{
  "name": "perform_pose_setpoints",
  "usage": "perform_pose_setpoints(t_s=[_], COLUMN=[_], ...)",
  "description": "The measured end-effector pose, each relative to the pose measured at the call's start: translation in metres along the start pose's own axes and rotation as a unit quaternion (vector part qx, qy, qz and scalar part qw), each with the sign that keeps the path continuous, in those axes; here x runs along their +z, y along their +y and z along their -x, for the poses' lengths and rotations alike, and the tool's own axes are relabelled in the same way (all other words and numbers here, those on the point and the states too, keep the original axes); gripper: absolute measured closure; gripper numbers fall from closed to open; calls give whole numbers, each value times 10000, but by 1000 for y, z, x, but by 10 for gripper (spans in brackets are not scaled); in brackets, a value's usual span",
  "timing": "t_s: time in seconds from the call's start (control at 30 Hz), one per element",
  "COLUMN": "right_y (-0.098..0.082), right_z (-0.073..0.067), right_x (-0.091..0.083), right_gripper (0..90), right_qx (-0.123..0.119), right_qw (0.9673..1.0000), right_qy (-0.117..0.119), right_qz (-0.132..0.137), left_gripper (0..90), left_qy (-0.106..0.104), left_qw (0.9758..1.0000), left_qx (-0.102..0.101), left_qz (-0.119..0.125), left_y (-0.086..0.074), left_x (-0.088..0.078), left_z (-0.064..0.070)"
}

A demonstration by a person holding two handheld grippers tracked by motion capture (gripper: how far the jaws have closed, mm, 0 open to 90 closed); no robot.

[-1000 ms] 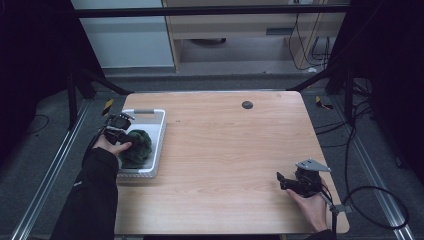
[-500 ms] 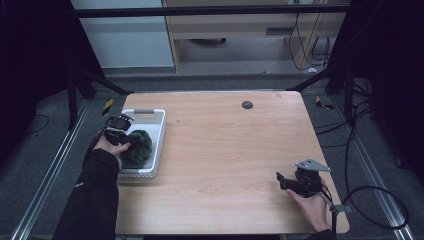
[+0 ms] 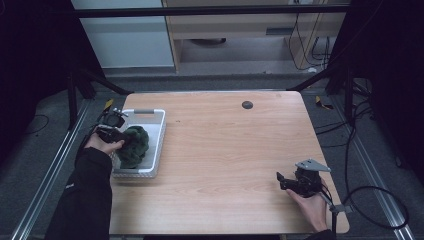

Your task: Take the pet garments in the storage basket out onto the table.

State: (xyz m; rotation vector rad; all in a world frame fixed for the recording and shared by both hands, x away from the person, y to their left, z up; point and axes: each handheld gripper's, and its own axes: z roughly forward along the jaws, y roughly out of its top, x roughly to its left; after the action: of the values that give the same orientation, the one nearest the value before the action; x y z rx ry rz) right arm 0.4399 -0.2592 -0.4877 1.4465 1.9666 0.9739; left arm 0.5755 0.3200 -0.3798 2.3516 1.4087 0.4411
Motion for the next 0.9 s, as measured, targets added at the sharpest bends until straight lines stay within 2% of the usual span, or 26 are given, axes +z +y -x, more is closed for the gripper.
perform_pose_setpoints(t_s=[0.27,0.6,0.67,0.87,0.9], right_y=[0,0,0,0,0], right_z=[0,0,0,-1,-1], right_x=[-1,0,0,0,0], right_gripper=[167,165,164,164,164], right_qx=[38,2,-5,-31,-30], right_qw=[10000,10000,10000,10000,10000], right_qy=[1,-14,-24,-12,-10], right_qz=[-15,-18,-11,-8,-5], left_gripper=[721,722,722,723,723], left_qy=[-35,-71,-92,-171,-185], left_qw=[9995,9979,9974,9959,9952], left_qx=[109,350,448,628,743], left_qz=[281,542,565,622,611], left_y=[2,2,3,5,6], left_x=[-31,-70,-81,-94,-97], left_z=[4,8,11,19,23])
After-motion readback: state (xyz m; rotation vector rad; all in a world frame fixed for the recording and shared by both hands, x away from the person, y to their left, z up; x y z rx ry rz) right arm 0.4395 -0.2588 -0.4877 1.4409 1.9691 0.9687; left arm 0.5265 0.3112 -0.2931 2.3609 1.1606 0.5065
